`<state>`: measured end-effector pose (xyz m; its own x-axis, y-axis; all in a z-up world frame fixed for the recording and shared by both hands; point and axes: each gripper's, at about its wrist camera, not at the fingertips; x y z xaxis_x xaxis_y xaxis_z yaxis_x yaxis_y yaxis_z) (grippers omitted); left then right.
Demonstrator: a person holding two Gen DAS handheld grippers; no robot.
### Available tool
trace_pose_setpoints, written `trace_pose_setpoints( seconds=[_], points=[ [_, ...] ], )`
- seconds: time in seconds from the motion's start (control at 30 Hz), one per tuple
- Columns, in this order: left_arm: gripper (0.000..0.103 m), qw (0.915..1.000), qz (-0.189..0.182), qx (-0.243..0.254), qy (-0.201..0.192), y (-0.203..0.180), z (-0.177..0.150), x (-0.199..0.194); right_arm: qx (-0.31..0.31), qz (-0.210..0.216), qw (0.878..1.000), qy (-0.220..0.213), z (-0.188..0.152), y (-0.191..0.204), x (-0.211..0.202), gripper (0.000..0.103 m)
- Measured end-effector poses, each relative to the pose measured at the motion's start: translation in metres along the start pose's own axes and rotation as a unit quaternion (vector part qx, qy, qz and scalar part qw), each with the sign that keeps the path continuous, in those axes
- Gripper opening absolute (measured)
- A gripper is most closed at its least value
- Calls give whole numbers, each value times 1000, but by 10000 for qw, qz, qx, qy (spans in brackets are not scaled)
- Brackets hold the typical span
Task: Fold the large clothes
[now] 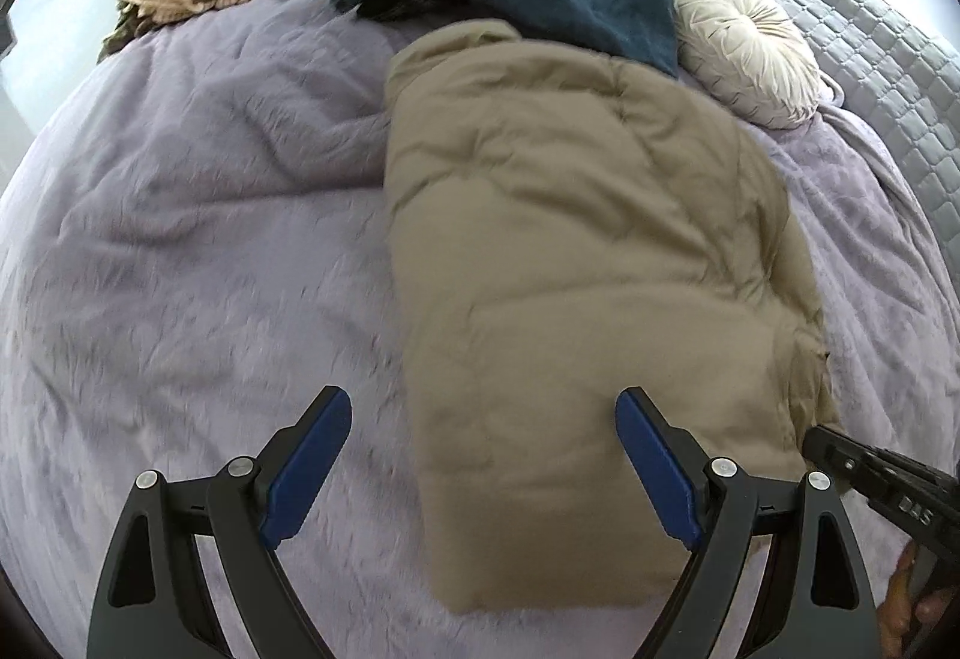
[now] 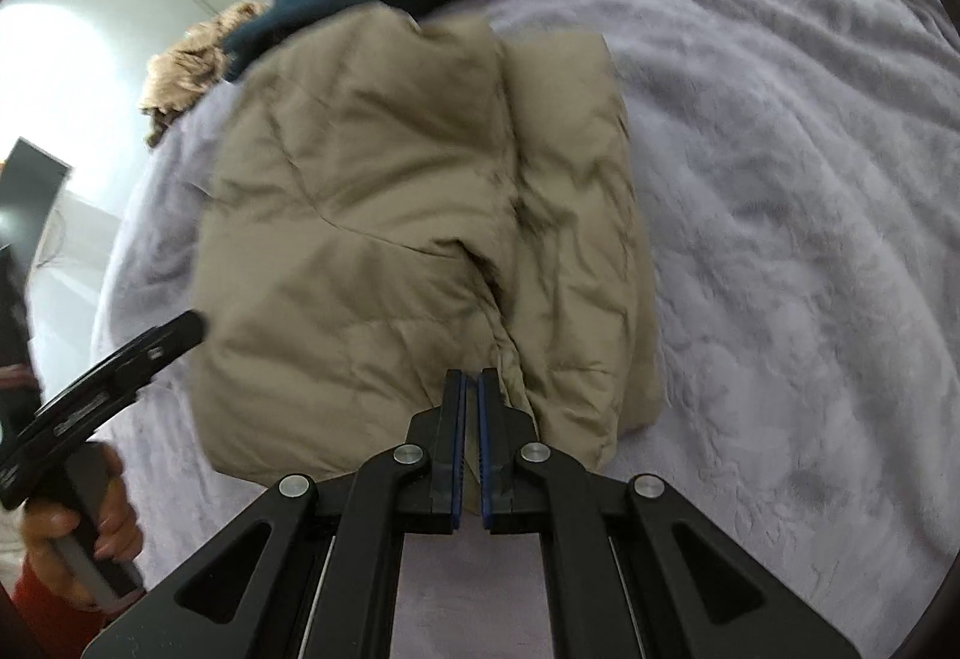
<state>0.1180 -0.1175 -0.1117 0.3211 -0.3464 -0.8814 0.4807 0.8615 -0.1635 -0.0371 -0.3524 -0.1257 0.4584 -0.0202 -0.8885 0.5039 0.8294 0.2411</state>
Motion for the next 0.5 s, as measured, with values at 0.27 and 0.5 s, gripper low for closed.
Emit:
trace_pose_setpoints(
  seconds=[0.27, 0.5],
  points=[
    [90, 9997, -41, -195, 166, 11, -19, -8, 51, -185, 9994, 298, -7, -3, 18, 2],
    [90, 9994, -69, -180, 281, 15, -26, -23, 52, -329, 9992, 239, -13, 5, -10, 6]
  ],
)
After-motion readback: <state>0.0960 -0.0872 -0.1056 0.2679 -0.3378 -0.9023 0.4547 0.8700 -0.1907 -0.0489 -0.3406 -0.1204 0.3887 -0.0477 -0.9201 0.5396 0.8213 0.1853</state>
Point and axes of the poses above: each gripper's, at about its wrist camera, not at the fingertips, and x roughly the way its jaws point, y to its left, z to its top, and after that the axes turned 3 degrees about -z, right-handed
